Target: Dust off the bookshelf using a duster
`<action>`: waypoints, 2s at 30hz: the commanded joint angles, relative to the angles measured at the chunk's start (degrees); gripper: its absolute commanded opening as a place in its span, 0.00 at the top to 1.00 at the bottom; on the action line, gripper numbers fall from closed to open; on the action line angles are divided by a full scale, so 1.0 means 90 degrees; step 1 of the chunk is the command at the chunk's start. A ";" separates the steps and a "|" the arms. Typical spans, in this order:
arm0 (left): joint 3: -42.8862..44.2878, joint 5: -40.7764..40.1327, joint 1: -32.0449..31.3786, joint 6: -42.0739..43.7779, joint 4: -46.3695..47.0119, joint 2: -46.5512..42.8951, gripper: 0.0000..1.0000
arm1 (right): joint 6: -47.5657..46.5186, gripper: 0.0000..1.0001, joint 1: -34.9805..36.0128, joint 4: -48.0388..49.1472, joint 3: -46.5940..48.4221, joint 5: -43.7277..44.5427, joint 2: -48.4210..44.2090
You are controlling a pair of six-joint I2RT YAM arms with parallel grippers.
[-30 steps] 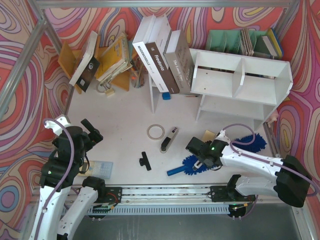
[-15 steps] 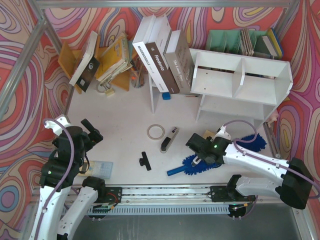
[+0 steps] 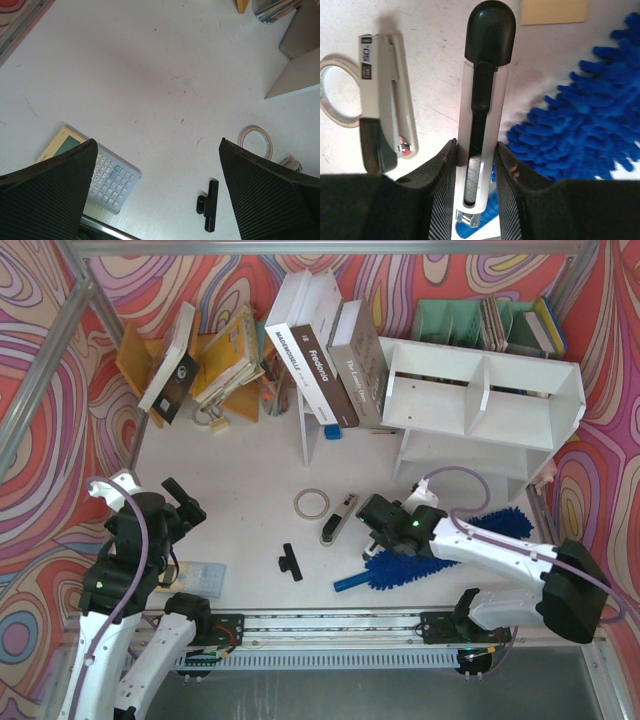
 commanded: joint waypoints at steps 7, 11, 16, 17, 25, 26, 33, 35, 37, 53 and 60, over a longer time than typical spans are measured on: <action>-0.0108 0.0050 -0.0010 -0.0007 -0.0076 -0.0052 0.02 | -0.0036 0.72 -0.0032 0.0974 0.0681 -0.0227 0.1336; -0.0109 0.0036 -0.0010 -0.0004 -0.0075 -0.0061 0.02 | -0.0032 0.72 -0.0025 0.1339 0.0684 -0.0328 0.1592; -0.0107 0.0064 -0.0010 -0.0008 -0.0071 -0.0020 0.02 | -0.0016 0.71 -0.0026 0.1382 0.0790 -0.0368 0.1846; -0.0107 0.0064 -0.0010 -0.0003 -0.0069 -0.0013 0.02 | -0.0006 0.70 -0.0023 0.1418 0.0779 -0.0383 0.1876; -0.0120 0.0038 -0.0010 -0.0004 -0.0069 -0.0035 0.02 | 0.0022 0.64 -0.0025 0.1490 0.0787 -0.0472 0.2037; -0.0114 0.0036 -0.0009 -0.0008 -0.0071 -0.0032 0.02 | 0.0026 0.62 -0.0026 0.1482 0.0799 -0.0468 0.2028; -0.0117 0.0035 -0.0010 -0.0007 -0.0066 -0.0027 0.02 | 0.0035 0.50 -0.0031 0.1290 0.0773 -0.0382 0.1803; -0.0107 0.0040 -0.0010 -0.0003 -0.0071 -0.0018 0.02 | 0.0082 0.47 -0.0023 0.1132 0.0760 -0.0333 0.1660; -0.0103 0.0052 -0.0010 0.0008 -0.0069 -0.0017 0.02 | 0.0138 0.46 -0.0026 0.0909 0.0720 -0.0249 0.1372; 0.0118 0.0631 -0.0010 0.0386 -0.0026 0.0232 0.02 | 0.0742 0.31 -0.0042 -0.1084 -0.0504 0.0506 -0.1039; 0.0121 0.0768 -0.0006 0.0370 0.0014 -0.0198 0.02 | 0.0643 0.12 -0.0120 -0.1847 -0.0663 0.0539 -0.1310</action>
